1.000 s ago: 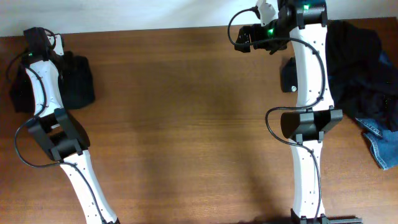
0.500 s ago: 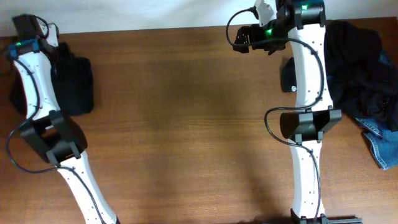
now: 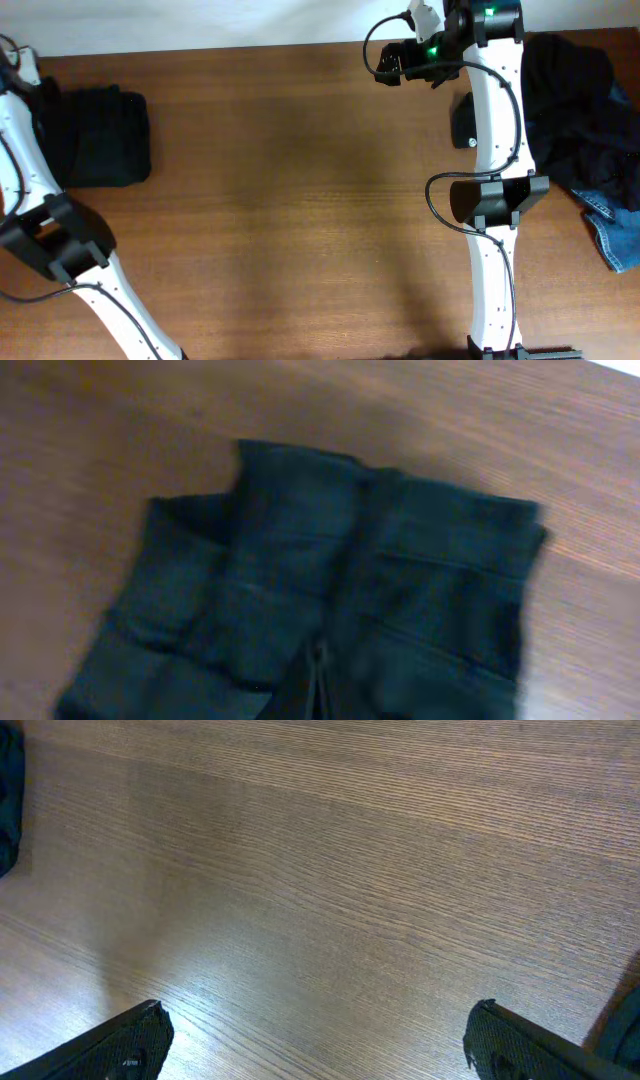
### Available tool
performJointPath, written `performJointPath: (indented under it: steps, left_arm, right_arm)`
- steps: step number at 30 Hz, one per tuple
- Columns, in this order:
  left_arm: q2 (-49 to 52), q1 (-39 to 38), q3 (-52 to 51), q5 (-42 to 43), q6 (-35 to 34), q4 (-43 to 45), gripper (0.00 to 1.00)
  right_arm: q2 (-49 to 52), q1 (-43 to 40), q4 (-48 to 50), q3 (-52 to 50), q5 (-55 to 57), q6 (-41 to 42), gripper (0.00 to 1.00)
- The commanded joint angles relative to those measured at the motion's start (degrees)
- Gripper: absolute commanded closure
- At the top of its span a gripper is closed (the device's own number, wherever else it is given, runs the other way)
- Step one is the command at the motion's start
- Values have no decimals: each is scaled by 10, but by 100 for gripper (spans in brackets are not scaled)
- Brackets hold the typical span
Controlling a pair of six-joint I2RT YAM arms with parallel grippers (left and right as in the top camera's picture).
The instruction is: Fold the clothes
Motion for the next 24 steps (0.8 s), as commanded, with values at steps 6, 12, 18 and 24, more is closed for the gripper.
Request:
performJointPath:
  steps: [6,12,18,24]
  left_arm:
    - [-11,5,-113,-52,55,130,98]
    - [-11,-1,-264,-49,61,270,98]
    - [-11,-26,-400,-49,87,378,98]
    - [-40,-34,-374,-49,86,358,99]
  right_arm:
    - [-15,5,-8,1,1,-9,1]
    - [-15,5,-6,1,1,-9,1]
    - [-15,5,-6,1,1,-9,1]
    - [-15,5,-6,1,1,-9,1]
